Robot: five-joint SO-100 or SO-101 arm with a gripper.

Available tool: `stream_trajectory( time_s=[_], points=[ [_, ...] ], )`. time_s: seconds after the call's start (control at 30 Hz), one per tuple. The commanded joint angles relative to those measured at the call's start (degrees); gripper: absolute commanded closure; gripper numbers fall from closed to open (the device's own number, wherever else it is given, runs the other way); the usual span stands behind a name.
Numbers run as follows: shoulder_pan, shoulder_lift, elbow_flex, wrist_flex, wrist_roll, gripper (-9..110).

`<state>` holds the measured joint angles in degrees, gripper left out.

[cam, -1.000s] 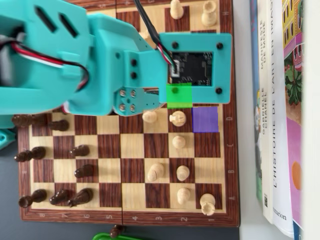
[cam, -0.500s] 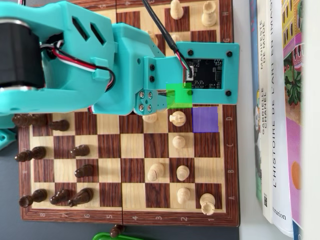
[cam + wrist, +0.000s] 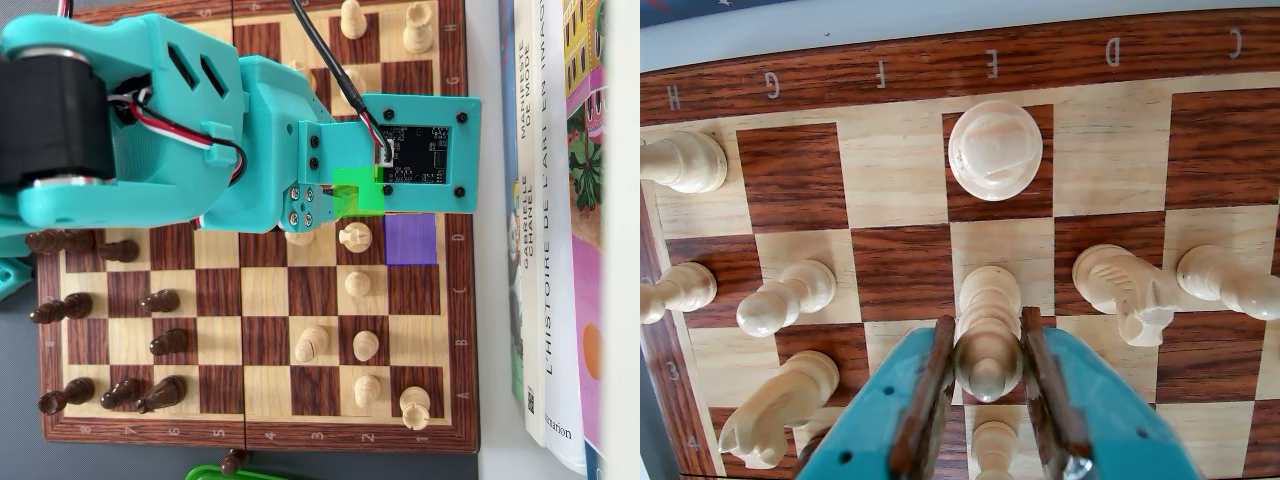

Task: Play chess

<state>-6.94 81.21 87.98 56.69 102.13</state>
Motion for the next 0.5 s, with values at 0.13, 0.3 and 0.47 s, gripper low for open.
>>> stream_trajectory(
  time_s=[0.13, 0.3, 0.47],
  points=[
    [0.53, 0.26, -4.66, -0.79, 0.00, 94],
    [0.53, 0.26, -4.39, -0.79, 0.09, 94],
    [0.62, -1.49, -5.01, -0.79, 0.00, 94]
  ],
)
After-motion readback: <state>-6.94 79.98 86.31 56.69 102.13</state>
